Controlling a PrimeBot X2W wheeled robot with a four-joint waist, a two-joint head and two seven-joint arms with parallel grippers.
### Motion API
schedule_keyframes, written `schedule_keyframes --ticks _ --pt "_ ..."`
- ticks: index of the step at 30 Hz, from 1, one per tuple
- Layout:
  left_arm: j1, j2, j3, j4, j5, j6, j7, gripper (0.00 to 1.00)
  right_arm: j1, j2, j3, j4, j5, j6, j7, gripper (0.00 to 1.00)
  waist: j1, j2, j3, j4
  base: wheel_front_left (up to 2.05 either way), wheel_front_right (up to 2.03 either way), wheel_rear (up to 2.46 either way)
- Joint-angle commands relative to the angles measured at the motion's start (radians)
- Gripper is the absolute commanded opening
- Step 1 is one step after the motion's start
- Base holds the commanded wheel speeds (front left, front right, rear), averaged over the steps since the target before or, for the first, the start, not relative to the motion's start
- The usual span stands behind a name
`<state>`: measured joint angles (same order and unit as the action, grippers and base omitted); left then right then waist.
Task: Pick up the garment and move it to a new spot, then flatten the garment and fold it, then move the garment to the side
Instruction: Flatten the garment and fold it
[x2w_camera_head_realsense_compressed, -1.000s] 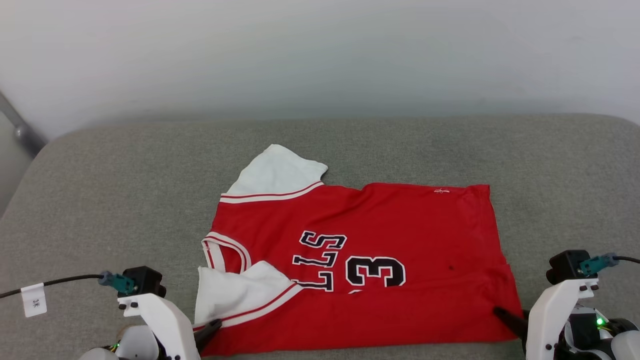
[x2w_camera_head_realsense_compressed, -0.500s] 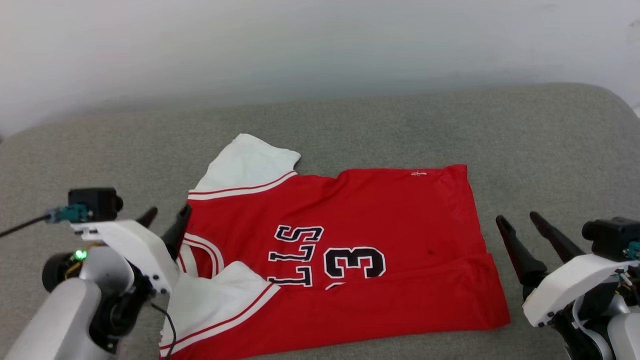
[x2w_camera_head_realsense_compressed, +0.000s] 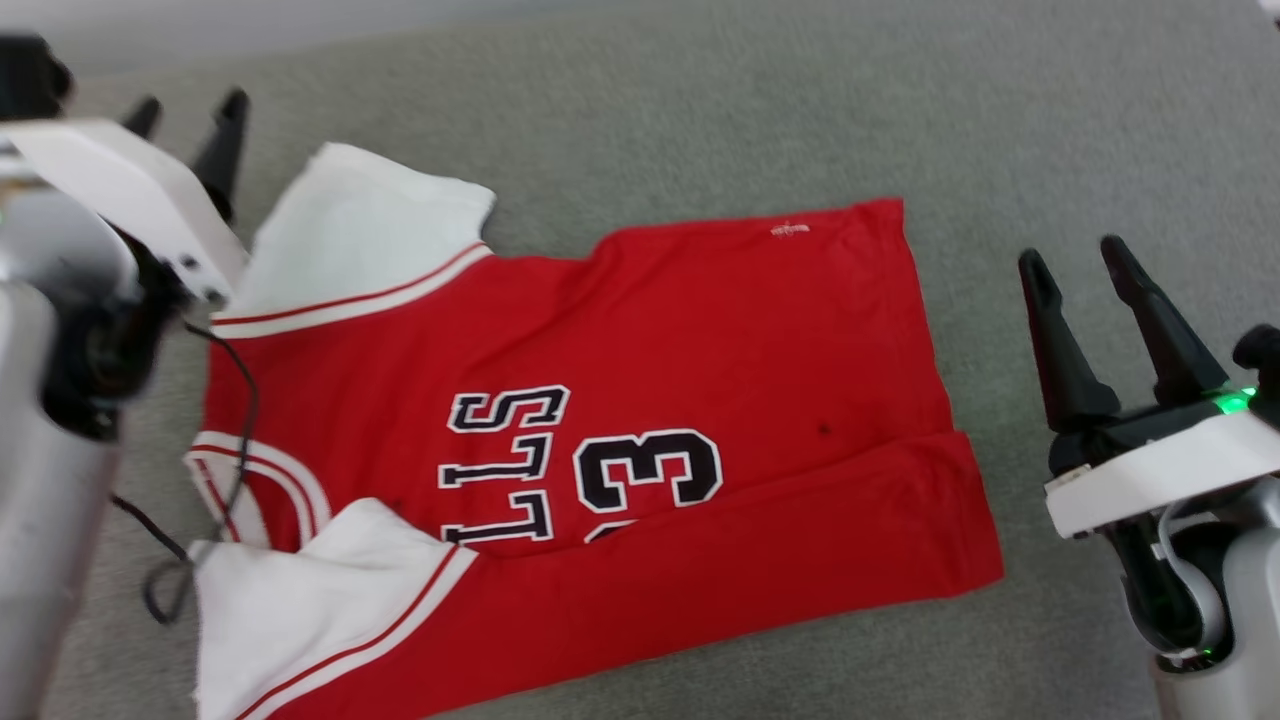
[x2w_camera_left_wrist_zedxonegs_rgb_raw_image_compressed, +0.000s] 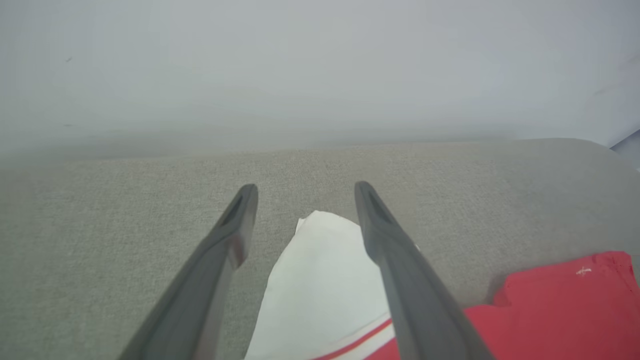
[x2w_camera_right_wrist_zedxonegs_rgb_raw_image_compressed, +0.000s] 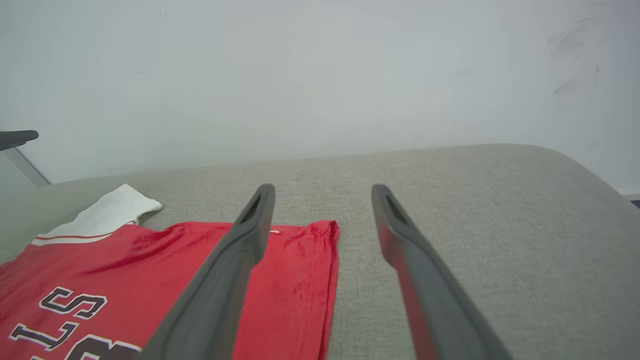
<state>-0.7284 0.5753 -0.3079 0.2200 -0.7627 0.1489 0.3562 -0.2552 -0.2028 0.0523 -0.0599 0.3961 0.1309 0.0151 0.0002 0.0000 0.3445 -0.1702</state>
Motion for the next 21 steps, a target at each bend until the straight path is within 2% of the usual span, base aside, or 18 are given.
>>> schedule_keyframes --ticks 1,6,11,15,20,21 --pt "-0.032 0.012 0.006 0.013 -0.002 -0.003 0.014 1.0 -0.017 0.01 0.008 -0.001 -0.001 0.0 -0.005 1.0 -0.0002 0.0 0.076 -0.063 0.0 0.0 0.0" --pt "-0.148 0.061 -0.021 0.087 -0.036 -0.041 0.199 1.0 -0.05 0.027 0.032 0.004 0.003 0.0 -0.033 1.0 -0.0002 0.0 0.133 -0.122 0.0 0.0 0.0" --pt "-0.215 0.117 -0.054 0.121 -0.063 -0.042 0.415 1.0 -0.057 0.043 0.031 0.009 0.011 0.0 -0.059 1.0 -0.0002 0.0 0.179 -0.164 0.0 0.0 0.0" --pt "-0.229 0.175 -0.084 0.126 -0.05 -0.015 0.549 1.0 -0.061 0.049 0.04 0.013 0.022 0.0 -0.068 1.0 -0.0002 0.0 0.21 -0.191 0.0 0.0 0.0" --pt "-0.195 0.208 -0.111 0.138 -0.052 0.038 0.672 1.0 -0.074 0.047 0.055 0.015 0.035 0.0 -0.072 1.0 -0.0002 0.0 0.241 -0.216 0.0 0.0 0.0" --pt "-0.183 0.205 -0.116 0.14 -0.059 0.048 0.694 0.62 -0.075 0.044 0.055 0.017 0.037 0.0 -0.07 1.0 -0.0002 0.0 0.245 -0.22 0.0 0.0 0.0"
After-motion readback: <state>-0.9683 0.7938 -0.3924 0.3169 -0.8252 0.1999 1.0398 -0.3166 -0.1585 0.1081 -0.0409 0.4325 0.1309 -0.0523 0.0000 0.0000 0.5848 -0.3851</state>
